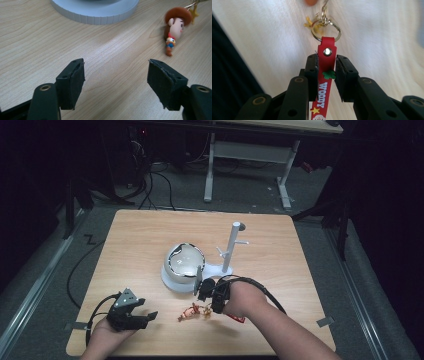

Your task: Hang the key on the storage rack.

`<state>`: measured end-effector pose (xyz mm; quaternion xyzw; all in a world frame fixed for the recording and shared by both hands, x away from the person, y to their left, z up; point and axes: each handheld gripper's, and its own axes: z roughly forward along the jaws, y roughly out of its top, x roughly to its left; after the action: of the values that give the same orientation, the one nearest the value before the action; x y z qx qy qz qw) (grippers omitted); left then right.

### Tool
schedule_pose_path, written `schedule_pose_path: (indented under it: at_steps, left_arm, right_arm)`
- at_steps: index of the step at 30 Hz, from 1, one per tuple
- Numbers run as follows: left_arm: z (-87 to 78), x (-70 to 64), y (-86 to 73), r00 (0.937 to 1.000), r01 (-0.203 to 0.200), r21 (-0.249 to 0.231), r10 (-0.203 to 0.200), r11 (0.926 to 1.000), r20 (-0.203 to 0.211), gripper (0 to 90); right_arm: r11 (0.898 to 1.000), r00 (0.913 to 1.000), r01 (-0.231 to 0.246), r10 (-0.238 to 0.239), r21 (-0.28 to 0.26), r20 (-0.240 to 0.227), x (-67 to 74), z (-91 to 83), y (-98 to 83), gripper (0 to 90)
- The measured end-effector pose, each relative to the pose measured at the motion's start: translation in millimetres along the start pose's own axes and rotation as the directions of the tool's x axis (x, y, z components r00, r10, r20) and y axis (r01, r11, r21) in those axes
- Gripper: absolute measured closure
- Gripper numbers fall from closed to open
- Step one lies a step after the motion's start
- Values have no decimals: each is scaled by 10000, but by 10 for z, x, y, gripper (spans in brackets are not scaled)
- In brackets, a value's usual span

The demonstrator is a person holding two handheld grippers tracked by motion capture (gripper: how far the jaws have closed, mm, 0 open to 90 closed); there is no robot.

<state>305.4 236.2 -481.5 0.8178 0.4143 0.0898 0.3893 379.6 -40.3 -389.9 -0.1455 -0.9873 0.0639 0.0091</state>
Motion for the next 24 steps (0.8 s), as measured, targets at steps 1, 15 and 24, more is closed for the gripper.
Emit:
schedule_pose_path:
  at_steps: [1, 15, 24]
  left_arm:
    - [0, -1, 1, 10000, 0, 14, 0, 10000, 10, 305]
    - [8, -11, -1, 10000, -29, 59, 29, 10000, -9, 305]
    - [13, -11, -1, 10000, -48, 89, 48, 9999, -11, 305]
  right_arm:
    - [10000, 10000, 0, 0, 0, 0, 0, 0, 0, 728]
    - [9942, 9909, -395, 261, 999, 1322, -69, -738, -407, 749]
    - [9885, 9832, -865, 647, 1236, 1708, -208, -746, -606, 769]
